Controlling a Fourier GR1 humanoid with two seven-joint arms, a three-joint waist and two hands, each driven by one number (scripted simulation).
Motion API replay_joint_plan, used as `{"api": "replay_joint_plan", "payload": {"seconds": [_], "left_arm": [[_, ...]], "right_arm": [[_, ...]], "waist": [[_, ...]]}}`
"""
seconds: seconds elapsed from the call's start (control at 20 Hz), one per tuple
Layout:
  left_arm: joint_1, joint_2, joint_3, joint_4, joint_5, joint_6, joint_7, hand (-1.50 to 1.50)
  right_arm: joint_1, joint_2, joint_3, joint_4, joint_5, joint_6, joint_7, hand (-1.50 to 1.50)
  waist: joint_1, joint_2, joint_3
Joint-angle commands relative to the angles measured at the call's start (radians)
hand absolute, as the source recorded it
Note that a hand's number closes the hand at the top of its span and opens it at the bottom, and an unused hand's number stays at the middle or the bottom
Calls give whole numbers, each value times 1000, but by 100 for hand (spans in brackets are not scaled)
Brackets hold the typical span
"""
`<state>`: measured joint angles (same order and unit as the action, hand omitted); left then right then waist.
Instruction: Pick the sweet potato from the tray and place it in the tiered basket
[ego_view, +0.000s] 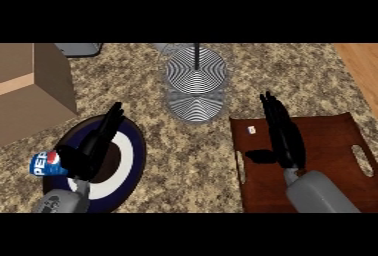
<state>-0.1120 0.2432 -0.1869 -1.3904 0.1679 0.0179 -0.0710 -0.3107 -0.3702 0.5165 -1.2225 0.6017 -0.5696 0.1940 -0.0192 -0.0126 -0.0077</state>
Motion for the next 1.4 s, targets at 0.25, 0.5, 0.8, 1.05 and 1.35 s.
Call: {"api": "replay_joint_plan", "payload": {"seconds": [0.25, 0.5, 0.8, 1.05, 1.35], "left_arm": [[2, -7, -5, 14, -12, 7, -5, 0], [7, -9, -7, 18, -9, -4, -11, 0], [-24, -5, 18, 74, -8, -22, -39, 0], [34, -23, 0, 38, -34, -5, -67, 0], [-43, -22, 27, 77, -13, -21, -28, 0]], "right_arm": [[-69, -167, 174, 33, 312, 440, 467, -150], [-128, -62, 262, -107, 331, 774, 746, -150], [-164, 102, 269, -306, 315, 1094, 1082, -150], [-45, 72, 289, -408, 463, 1014, 1125, -150], [-1, 30, 196, -366, 511, 1102, 1116, -150]], "waist": [[-16, -14, -11], [-5, -10, -3], [-3, 4, 4], [9, 7, 7], [-7, 9, 6]]}}
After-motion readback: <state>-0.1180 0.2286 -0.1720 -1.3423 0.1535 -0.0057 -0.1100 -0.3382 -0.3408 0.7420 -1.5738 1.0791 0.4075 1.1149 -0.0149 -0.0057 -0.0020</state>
